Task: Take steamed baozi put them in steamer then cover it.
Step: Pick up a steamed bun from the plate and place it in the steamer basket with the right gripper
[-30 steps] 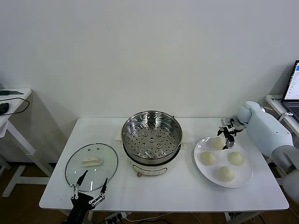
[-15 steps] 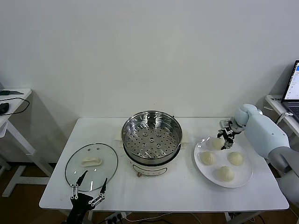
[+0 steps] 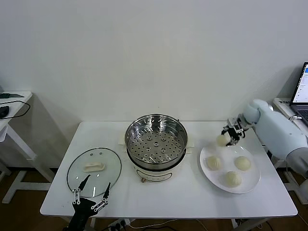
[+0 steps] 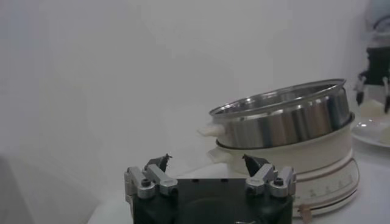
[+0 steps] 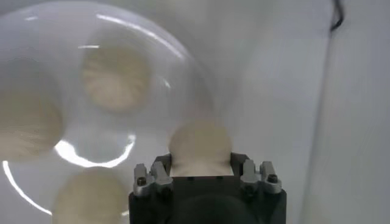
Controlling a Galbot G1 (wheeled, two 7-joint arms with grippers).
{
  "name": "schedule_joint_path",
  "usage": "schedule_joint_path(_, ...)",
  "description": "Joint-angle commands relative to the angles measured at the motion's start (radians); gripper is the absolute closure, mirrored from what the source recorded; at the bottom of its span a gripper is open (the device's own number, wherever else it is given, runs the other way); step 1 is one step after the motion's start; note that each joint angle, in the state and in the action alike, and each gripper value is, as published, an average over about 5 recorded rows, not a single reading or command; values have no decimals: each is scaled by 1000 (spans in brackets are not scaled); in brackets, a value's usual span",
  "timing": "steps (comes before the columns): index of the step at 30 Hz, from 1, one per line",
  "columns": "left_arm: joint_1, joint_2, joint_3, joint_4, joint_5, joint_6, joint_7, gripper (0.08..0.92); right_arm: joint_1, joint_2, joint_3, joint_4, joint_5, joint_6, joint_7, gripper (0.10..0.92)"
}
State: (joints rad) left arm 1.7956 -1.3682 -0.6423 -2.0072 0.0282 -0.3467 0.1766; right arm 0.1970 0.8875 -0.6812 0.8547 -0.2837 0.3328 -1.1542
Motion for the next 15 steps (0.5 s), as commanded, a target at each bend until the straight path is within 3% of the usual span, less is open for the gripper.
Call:
schedule_joint_path(1, 2, 2, 3, -4, -1, -2, -1, 177, 300, -16, -236, 272, 155, 198, -34, 374)
schedule_joint_path(8, 6, 1, 6, -13, 0, -1, -3, 177, 452, 129, -354, 320, 185, 281, -33, 365)
schedule_joint_path(15, 6, 1, 4, -12, 0, -2, -5, 177, 432, 264, -400, 268, 137, 334, -28, 364)
